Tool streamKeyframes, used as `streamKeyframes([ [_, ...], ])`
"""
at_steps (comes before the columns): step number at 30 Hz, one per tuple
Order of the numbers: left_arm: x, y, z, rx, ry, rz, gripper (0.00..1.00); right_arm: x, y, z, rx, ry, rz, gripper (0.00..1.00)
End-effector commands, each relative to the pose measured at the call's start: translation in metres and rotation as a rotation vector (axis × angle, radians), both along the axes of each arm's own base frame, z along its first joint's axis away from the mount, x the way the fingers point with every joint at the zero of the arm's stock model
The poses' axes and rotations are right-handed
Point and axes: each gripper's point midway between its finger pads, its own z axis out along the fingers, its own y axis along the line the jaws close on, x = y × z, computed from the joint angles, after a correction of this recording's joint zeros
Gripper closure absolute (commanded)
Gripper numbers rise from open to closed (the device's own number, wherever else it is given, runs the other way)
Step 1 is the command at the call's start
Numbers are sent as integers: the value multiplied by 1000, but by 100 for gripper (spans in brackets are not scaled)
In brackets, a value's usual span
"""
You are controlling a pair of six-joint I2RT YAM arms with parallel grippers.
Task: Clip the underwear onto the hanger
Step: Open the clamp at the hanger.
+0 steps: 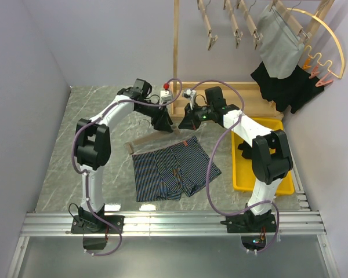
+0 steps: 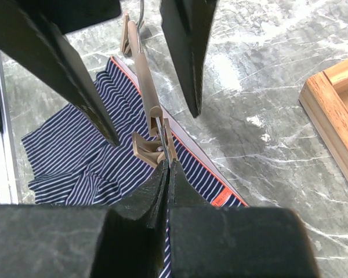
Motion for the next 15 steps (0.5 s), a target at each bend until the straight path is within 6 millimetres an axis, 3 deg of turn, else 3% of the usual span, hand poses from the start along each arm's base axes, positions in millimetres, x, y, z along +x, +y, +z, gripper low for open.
streamKeyframes([
  [1, 2, -4, 31, -31, -118, -4, 37, 3, 2, 16, 3, -51, -5, 100],
  [11, -1, -12, 22, -2, -123, -19, 34, 0, 3, 19, 16, -35, 1, 100],
  [15, -3, -11, 21, 0, -133, -21, 41, -1, 4, 19, 18, -28, 6, 100],
])
